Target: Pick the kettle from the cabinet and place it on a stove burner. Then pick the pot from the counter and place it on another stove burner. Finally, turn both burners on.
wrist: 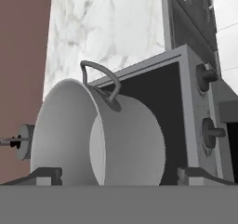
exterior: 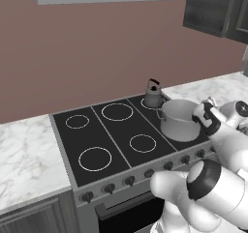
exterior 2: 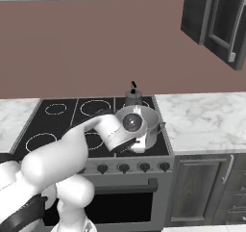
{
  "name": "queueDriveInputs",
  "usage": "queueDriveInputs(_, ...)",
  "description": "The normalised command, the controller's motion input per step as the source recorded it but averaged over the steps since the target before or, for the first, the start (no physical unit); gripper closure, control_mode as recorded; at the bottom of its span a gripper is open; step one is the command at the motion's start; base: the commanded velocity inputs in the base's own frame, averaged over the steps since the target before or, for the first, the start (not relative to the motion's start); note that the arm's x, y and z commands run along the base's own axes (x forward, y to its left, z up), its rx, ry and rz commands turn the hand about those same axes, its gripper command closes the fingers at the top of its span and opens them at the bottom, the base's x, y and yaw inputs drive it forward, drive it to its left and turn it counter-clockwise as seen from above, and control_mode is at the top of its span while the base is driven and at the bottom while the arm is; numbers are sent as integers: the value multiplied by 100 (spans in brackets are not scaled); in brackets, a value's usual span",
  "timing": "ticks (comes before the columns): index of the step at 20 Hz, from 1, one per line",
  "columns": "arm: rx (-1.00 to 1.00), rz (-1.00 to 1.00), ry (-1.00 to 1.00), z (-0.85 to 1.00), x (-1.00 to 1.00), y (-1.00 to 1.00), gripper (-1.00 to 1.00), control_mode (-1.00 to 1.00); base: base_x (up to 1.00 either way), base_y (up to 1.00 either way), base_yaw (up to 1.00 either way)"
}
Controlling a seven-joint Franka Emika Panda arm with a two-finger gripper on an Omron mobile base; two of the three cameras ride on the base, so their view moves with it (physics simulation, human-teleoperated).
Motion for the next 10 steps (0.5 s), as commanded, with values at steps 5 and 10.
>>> queueDriveInputs(5, 0, -3, -11, 1, -49, 0, -100, -100, 0, 0, 0)
queueDriveInputs(10, 1, 0, -5, 0, -28, -1, -100, -100, 0, 0, 0)
